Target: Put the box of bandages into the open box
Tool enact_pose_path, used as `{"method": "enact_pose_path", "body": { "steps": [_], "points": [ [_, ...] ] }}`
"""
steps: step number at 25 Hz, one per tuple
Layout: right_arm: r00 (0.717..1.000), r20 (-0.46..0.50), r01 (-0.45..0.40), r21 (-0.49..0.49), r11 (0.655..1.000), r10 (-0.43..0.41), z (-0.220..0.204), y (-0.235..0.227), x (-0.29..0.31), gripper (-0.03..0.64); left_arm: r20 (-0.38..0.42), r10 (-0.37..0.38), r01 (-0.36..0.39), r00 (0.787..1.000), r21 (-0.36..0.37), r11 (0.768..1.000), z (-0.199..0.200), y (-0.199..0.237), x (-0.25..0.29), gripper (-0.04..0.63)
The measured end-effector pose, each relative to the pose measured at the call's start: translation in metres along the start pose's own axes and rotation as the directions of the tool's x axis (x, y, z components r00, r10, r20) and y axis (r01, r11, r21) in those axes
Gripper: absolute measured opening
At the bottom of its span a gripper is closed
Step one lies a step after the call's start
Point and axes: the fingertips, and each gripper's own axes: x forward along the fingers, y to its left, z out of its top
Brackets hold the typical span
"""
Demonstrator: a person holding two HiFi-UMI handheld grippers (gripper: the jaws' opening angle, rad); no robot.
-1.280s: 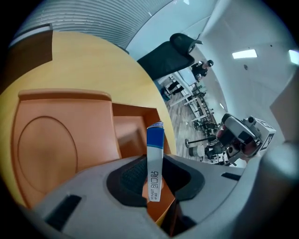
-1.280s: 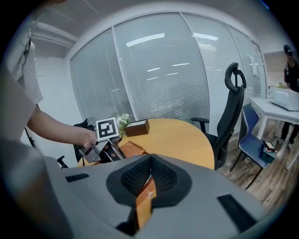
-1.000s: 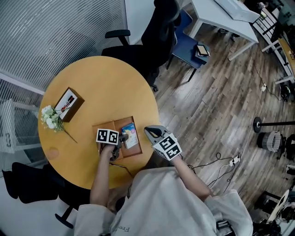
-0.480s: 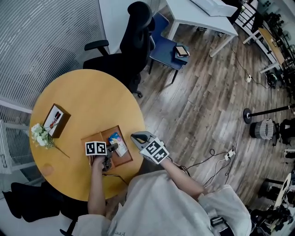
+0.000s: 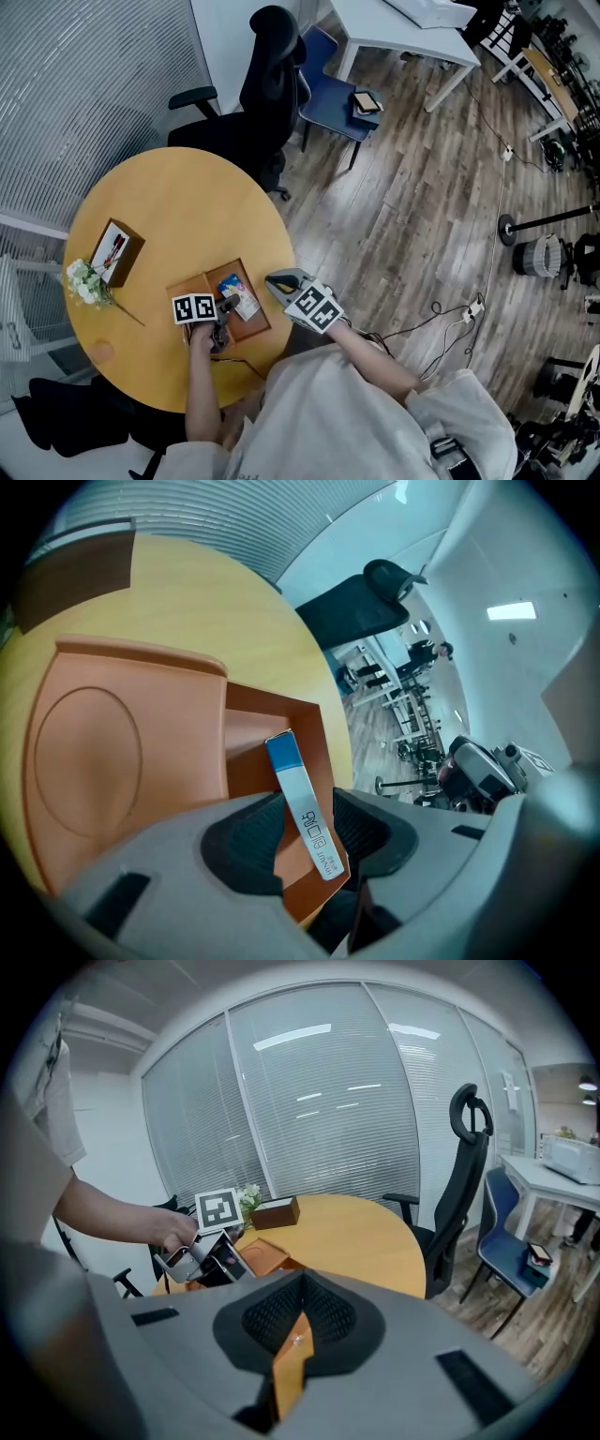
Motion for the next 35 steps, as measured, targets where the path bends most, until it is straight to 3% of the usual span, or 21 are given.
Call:
{"method": "enact_pose_path", "body": {
  "steps": [13,16,20,28,35],
  "points": [
    [0.993,-0.001,-0.114,-0.073,0.991,0.114,0.005,0.007,-0.025,-0.003,0.06,0.143,-0.142,0.988,-0.023,0.99,-0.014,0.007,-0.014,0.187],
    [0.993,0.006,-0.114,-0.091,0.989,0.115,0.006,0.0,-0.039,-0.003,0.049,0.169,-0.168,0.984,-0.011,0.986,-0.015,0.004,-0.006,0.192],
    [0.993,0.006,-0.114,-0.073,0.991,0.115,-0.001,-0.007,-0.041,-0.003,0.108,0.211,-0.213,0.971,0.009,0.977,-0.003,-0.003,-0.019,0.193],
    [0.98,-0.013,-0.201,-0.06,0.978,0.2,-0.006,0.014,-0.019,-0.003,0.291,0.278,-0.291,0.915,0.001,0.957,-0.007,-0.024,-0.064,0.194],
    [0.964,-0.041,-0.264,-0.087,0.961,0.261,-0.012,0.042,-0.011,-0.003,0.453,0.258,-0.23,0.853,-0.117,0.966,-0.035,-0.044,-0.092,0.206]
  ]
}}
